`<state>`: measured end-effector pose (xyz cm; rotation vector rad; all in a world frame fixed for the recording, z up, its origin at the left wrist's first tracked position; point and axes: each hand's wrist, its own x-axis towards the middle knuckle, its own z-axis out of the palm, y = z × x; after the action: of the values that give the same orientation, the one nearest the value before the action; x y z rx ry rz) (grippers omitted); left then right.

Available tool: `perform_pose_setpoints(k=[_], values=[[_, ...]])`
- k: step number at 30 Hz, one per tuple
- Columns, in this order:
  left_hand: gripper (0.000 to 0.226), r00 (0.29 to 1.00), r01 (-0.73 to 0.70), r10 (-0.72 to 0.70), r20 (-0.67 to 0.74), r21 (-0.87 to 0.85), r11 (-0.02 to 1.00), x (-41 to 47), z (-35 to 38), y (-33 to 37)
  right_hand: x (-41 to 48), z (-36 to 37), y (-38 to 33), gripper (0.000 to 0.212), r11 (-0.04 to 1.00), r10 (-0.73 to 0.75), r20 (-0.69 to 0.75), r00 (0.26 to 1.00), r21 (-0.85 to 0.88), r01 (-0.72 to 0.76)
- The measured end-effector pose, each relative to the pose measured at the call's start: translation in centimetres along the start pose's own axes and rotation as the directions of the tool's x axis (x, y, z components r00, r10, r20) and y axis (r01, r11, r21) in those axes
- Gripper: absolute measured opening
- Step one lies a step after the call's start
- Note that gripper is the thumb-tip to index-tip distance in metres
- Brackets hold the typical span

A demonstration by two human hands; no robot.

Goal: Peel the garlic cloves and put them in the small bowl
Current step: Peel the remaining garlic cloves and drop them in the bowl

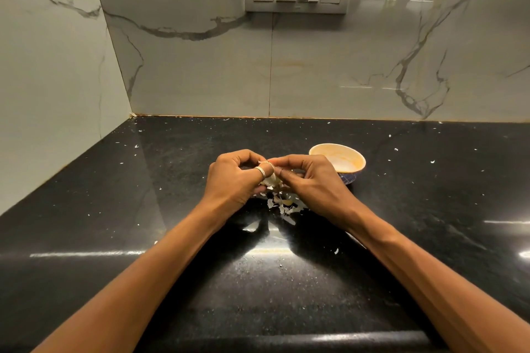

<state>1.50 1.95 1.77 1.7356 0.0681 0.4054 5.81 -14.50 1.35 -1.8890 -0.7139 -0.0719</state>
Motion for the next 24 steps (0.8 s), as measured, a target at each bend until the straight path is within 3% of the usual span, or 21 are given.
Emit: perform_pose_setpoints(k=[7,13,24], values=[[0.004,0.998,-0.061,0.059,0.029,0.08,0.995,-0.07,0.31,-0.28,-0.41,0.22,-0.19,0.012,0.982,-0.08,-0.069,0.994,-0.177,0.067],[0.008,0.994,0.015,-0.011,0.106,-0.039,0.999,-0.15,0.37,-0.13,-0.39,0.34,-0.05,0.004,0.959,-0.131,-0.152,0.98,-0.268,0.087],[0.01,0.982,0.034,-0.022,0.187,-0.06,0.998,-0.19,0.59,-0.19,-0.54,0.55,-0.03,0.015,0.939,-0.132,-0.213,0.968,-0.341,0.053]])
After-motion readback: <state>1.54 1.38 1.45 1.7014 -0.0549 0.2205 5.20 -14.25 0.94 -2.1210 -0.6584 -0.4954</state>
